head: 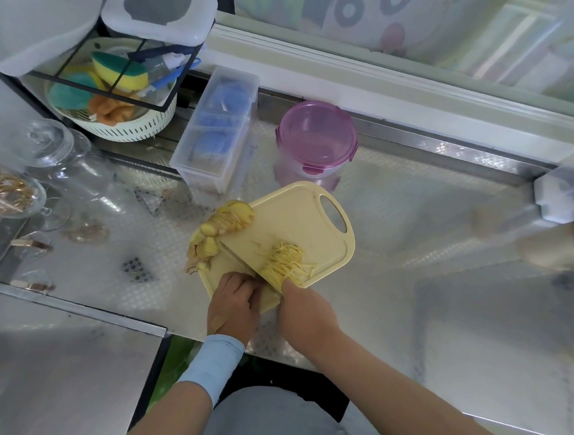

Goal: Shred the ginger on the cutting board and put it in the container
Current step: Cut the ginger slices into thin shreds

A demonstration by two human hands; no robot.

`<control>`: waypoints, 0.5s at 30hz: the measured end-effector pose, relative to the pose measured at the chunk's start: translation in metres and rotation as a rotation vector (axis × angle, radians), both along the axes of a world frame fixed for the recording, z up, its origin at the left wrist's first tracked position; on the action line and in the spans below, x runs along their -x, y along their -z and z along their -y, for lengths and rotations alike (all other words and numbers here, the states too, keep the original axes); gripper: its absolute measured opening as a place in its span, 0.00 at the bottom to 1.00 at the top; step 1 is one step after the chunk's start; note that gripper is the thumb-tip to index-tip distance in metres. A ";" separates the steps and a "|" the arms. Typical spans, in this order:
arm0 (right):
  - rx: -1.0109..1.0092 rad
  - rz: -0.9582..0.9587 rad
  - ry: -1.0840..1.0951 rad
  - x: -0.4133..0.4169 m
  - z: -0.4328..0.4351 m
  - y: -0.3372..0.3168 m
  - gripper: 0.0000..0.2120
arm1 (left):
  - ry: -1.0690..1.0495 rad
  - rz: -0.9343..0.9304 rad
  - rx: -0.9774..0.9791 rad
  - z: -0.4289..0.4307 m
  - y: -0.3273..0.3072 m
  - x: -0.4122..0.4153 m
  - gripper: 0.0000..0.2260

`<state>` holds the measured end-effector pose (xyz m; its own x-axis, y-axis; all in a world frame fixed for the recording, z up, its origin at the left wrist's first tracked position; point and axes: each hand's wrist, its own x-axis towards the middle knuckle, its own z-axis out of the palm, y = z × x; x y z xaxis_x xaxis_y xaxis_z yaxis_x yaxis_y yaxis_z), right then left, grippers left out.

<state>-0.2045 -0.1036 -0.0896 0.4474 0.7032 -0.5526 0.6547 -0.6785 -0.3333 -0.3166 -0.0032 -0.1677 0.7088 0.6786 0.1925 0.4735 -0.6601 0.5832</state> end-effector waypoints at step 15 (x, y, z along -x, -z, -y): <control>0.051 0.025 0.005 0.005 -0.007 0.001 0.07 | 0.025 -0.028 -0.001 0.001 0.001 0.000 0.08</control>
<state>-0.2095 -0.0963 -0.0905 0.4645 0.6725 -0.5762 0.6591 -0.6971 -0.2823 -0.3165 -0.0043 -0.1683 0.7305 0.6606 0.1733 0.4729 -0.6724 0.5695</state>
